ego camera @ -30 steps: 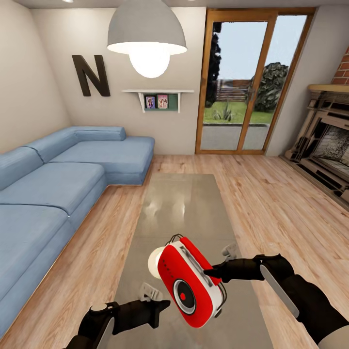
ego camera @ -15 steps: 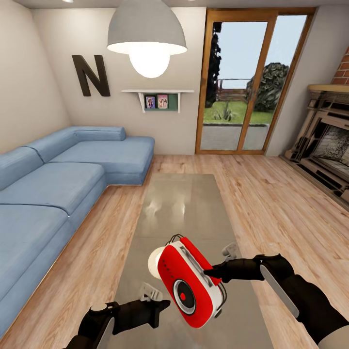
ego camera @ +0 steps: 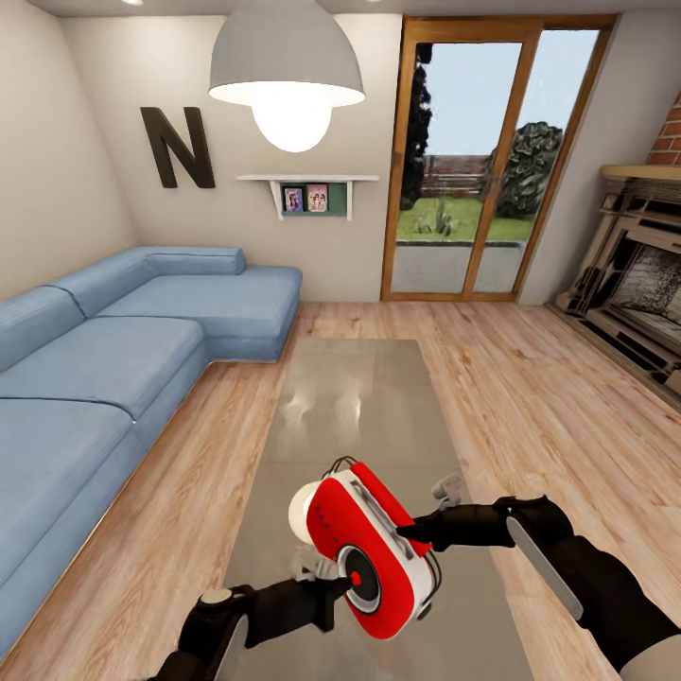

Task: Turn on the radio receiver that's on the table in the living room.

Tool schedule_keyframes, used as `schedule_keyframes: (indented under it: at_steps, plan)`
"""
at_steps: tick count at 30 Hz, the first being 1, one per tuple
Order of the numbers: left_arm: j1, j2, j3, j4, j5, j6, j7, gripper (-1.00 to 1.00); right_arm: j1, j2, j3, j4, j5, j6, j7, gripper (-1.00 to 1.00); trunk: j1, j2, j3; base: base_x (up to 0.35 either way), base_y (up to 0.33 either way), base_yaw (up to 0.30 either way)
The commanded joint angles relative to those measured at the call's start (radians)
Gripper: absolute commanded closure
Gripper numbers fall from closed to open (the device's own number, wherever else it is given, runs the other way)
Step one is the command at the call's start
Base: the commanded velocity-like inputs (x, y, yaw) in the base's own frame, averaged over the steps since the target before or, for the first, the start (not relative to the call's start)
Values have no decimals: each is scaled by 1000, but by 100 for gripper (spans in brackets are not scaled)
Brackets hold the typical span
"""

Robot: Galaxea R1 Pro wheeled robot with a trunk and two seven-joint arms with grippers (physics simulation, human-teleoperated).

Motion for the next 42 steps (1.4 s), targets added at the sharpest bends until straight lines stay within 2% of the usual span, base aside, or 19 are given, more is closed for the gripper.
schedule_keyframes:
  at_steps: [1,6,15,22,30,33,35,42]
  plan:
    - [-5,-11,0,2,-10,1,23,100,1,0,0,-1,-11,3,0,100,0,0,0,0,0,0]
    - [-33,-23,0,18,-16,2,51,100,0,0,0,-1,-12,3,0,100,0,0,0,0,0,0]
    - [-40,-20,0,42,-18,0,55,100,1,-1,0,-1,-12,3,1,100,0,0,0,0,0,0]
    - [-73,-21,0,118,-64,-3,76,100,1,-2,0,-1,-12,3,1,100,0,0,0,0,0,0]
    - [-75,-23,0,134,-67,-7,79,100,1,-2,0,-1,-12,3,1,100,0,0,0,0,0,0]
    - [-86,-34,0,164,-68,-10,79,100,1,-1,0,-1,-12,3,0,100,0,0,0,0,0,0]
    - [-119,-45,-1,227,-68,-16,79,100,0,-1,0,-1,-12,3,1,100,0,0,0,0,0,0]
    - [-130,-50,-2,250,-66,-37,80,100,0,-1,1,-1,-12,3,2,100,0,0,0,0,0,0]
